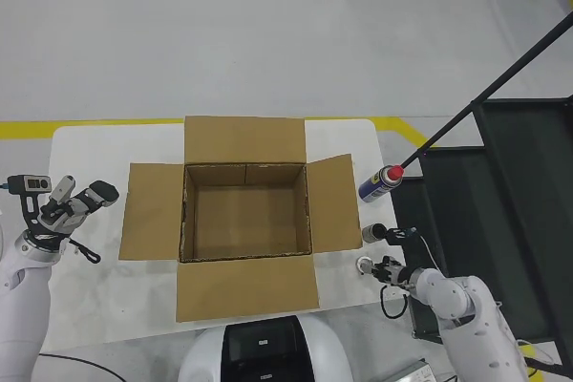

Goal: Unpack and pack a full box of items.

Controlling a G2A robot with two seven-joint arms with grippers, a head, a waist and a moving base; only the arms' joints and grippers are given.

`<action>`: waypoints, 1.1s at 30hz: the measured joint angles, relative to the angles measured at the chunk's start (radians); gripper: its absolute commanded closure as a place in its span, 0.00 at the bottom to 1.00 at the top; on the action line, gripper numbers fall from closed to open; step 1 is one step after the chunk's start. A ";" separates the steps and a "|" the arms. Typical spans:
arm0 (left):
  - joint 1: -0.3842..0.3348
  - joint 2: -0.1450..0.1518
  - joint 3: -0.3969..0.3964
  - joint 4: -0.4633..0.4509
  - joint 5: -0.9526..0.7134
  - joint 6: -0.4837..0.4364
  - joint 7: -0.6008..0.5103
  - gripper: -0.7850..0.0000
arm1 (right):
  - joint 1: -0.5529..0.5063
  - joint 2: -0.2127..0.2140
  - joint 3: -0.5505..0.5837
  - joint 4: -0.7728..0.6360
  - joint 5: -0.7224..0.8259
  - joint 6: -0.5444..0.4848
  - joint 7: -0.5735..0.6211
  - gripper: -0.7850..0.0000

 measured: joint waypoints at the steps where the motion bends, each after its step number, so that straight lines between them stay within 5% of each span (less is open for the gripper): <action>1: 0.000 0.000 0.000 0.000 0.000 0.000 0.000 0.00 | 0.002 0.000 -0.006 0.002 -0.007 0.005 -0.002 0.54; 28: 0.000 0.000 0.000 0.000 0.000 0.000 0.000 0.00 | 0.098 0.012 -0.104 0.109 -0.088 0.094 -0.011 0.61; 33: 0.000 0.000 0.000 0.000 0.000 0.000 0.000 0.00 | 0.111 0.014 -0.115 0.124 -0.096 0.102 -0.013 0.68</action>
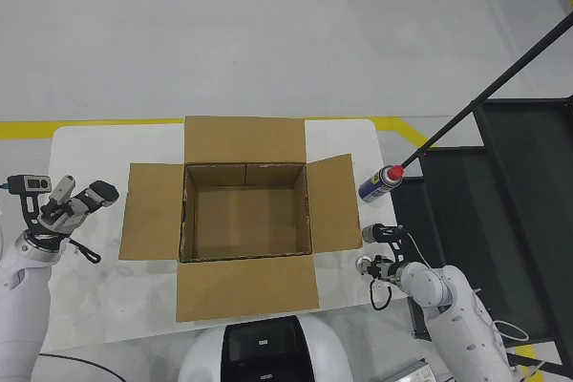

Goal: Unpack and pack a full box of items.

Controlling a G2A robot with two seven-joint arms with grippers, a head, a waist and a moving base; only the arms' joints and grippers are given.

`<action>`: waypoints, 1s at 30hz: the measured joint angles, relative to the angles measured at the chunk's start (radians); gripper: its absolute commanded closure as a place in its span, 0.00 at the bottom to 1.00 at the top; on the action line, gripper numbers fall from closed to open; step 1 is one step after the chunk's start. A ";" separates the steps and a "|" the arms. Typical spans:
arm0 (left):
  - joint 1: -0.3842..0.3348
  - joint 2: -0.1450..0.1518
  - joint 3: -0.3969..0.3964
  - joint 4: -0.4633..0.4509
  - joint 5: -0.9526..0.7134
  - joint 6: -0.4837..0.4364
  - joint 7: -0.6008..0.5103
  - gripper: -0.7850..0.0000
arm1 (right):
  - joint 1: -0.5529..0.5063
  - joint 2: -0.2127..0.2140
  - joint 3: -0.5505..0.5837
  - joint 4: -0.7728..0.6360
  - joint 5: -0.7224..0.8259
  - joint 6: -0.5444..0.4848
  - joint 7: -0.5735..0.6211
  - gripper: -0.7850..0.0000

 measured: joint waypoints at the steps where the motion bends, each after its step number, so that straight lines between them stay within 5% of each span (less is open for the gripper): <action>1: 0.000 0.000 0.000 0.000 0.000 0.000 0.000 0.00 | 0.001 0.000 -0.001 0.002 0.000 0.001 -0.001 0.76; 4: 0.000 0.000 0.000 0.000 0.000 0.000 0.000 0.00 | 0.005 0.002 -0.004 0.007 -0.002 0.005 -0.002 1.00; 16: 0.000 0.000 0.000 0.000 0.000 0.000 0.000 0.00 | -0.042 0.012 0.006 -0.069 0.000 -0.013 -0.017 1.00; 30: 0.000 0.000 0.000 0.000 0.000 0.000 0.000 0.00 | -0.306 0.035 0.257 -0.534 0.335 -0.181 0.000 1.00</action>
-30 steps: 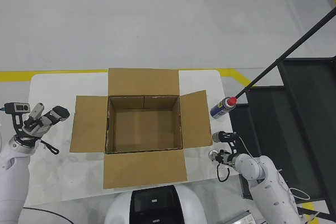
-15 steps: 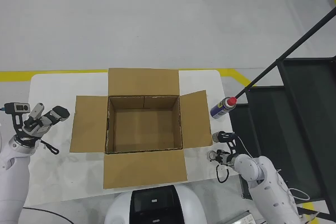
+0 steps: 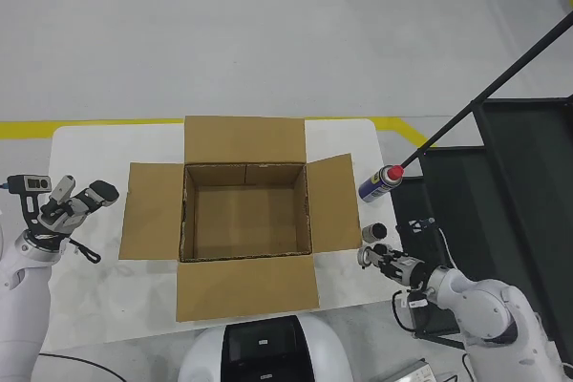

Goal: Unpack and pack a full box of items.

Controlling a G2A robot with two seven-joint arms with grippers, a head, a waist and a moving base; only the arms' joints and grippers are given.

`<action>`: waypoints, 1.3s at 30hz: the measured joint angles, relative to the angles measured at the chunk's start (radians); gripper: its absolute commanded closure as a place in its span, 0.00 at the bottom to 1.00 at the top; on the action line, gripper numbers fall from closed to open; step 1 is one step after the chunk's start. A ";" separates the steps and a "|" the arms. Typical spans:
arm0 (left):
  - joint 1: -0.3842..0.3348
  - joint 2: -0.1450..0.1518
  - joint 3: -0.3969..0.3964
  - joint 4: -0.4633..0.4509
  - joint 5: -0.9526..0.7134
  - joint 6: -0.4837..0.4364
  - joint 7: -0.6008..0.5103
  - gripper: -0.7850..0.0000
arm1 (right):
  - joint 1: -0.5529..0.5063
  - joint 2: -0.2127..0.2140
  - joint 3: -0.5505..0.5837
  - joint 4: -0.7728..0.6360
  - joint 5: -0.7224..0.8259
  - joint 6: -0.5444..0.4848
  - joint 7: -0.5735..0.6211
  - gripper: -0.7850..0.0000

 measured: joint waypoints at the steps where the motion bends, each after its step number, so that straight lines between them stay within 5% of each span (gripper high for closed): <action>1: 0.000 0.000 0.000 0.000 0.000 0.000 0.000 0.00 | -0.007 0.000 0.012 -0.027 0.004 0.004 -0.007 1.00; 9: 0.000 0.000 0.000 0.000 0.000 0.000 0.000 0.00 | 0.003 0.003 0.008 -0.189 -0.103 0.070 -0.080 1.00; 17: 0.000 0.000 0.000 0.000 0.000 0.000 0.000 0.00 | 0.115 0.008 -0.193 -0.241 -0.248 0.090 -0.035 1.00; 26: 0.000 0.000 0.000 0.000 0.000 0.000 0.000 0.00 | 0.427 -0.017 -0.580 -0.052 -0.539 0.245 0.036 1.00; 39: 0.000 0.000 0.000 0.000 0.000 0.000 0.000 0.00 | 0.816 -0.089 -0.866 0.290 -0.592 0.436 0.146 1.00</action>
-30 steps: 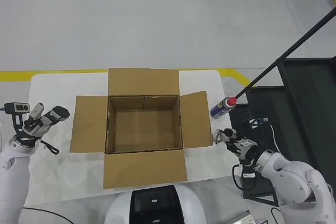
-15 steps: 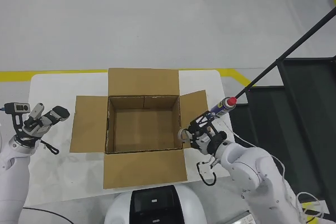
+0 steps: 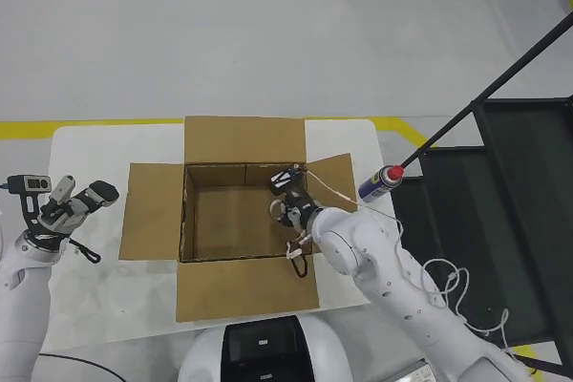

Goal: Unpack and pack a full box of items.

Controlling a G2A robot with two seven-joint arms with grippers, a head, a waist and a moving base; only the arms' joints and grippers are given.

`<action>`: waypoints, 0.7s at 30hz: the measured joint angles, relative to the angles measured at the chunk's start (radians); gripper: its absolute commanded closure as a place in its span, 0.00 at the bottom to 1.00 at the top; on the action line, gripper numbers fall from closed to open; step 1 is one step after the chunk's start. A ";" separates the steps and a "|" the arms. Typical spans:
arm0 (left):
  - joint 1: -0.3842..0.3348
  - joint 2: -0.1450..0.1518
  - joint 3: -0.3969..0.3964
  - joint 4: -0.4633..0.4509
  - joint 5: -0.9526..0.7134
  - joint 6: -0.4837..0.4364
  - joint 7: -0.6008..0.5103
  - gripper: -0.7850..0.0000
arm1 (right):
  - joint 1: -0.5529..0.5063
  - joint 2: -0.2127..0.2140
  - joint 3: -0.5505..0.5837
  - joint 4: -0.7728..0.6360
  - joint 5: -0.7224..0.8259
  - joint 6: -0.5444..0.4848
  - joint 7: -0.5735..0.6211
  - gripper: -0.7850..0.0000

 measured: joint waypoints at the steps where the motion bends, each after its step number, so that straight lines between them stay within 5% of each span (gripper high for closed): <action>1: 0.000 0.000 0.000 0.000 0.000 0.000 0.000 0.00 | 0.021 -0.005 -0.013 0.028 0.001 0.008 0.002 1.00; 11: 0.000 0.000 0.000 0.000 0.000 0.000 0.000 0.00 | 0.187 -0.065 -0.158 0.320 -0.030 0.057 0.007 1.00; 21: 0.000 0.000 0.000 0.000 0.000 0.000 0.000 0.00 | 0.187 -0.092 -0.209 0.379 -0.055 0.059 -0.005 1.00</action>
